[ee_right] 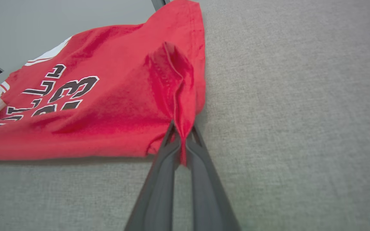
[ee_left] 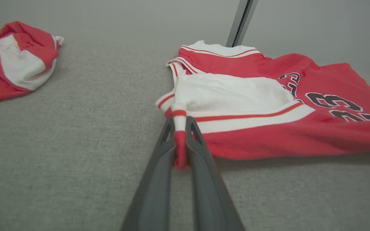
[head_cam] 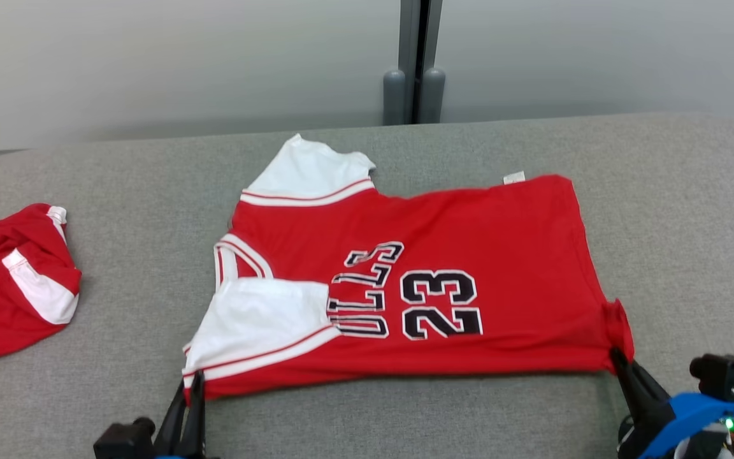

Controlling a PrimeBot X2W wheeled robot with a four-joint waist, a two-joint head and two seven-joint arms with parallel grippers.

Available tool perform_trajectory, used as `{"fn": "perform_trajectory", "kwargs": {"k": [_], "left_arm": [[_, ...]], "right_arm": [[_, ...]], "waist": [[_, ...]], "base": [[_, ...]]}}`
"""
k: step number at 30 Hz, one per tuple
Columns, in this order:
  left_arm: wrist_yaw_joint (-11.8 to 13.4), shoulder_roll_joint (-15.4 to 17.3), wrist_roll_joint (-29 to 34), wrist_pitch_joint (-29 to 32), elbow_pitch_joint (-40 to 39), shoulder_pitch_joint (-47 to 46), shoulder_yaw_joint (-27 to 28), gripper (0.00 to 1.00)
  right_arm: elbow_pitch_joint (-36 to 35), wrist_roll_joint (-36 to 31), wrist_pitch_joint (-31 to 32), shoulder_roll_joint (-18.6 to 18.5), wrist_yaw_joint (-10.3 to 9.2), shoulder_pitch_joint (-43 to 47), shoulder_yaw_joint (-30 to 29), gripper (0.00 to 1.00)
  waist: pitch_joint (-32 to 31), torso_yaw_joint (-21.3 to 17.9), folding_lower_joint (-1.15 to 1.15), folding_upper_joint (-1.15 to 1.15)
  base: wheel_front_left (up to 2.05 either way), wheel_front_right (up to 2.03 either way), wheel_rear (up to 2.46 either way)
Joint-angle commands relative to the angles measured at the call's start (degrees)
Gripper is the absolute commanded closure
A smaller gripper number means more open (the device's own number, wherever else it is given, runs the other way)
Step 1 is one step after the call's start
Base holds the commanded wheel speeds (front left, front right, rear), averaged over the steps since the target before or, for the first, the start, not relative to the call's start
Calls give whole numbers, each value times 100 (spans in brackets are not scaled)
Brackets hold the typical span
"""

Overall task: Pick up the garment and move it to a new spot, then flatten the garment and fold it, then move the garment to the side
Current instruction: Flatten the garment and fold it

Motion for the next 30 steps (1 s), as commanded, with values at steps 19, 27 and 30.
{"fn": "perform_trajectory", "kwargs": {"k": [19, 27, 30], "left_arm": [[300, -84, -20, 39, -803, 837, -15, 0], [421, 13, 170, -8, -1173, 407, 171, 0], [430, 54, 260, -8, -1378, 240, 262, 0]], "right_arm": [[-1643, -614, 1003, 476, 2, 1383, -1016, 0], [-1993, -912, 401, 534, 2, 839, -992, 0], [-2020, -1002, 138, 590, 2, 609, -945, 0]], "waist": [[-174, 44, 1, 0], [-166, -101, 1, 0], [-160, -143, 1, 0]], "base": [[0, 0, 0], [0, 0, 0], [0, 0, 0]]}}
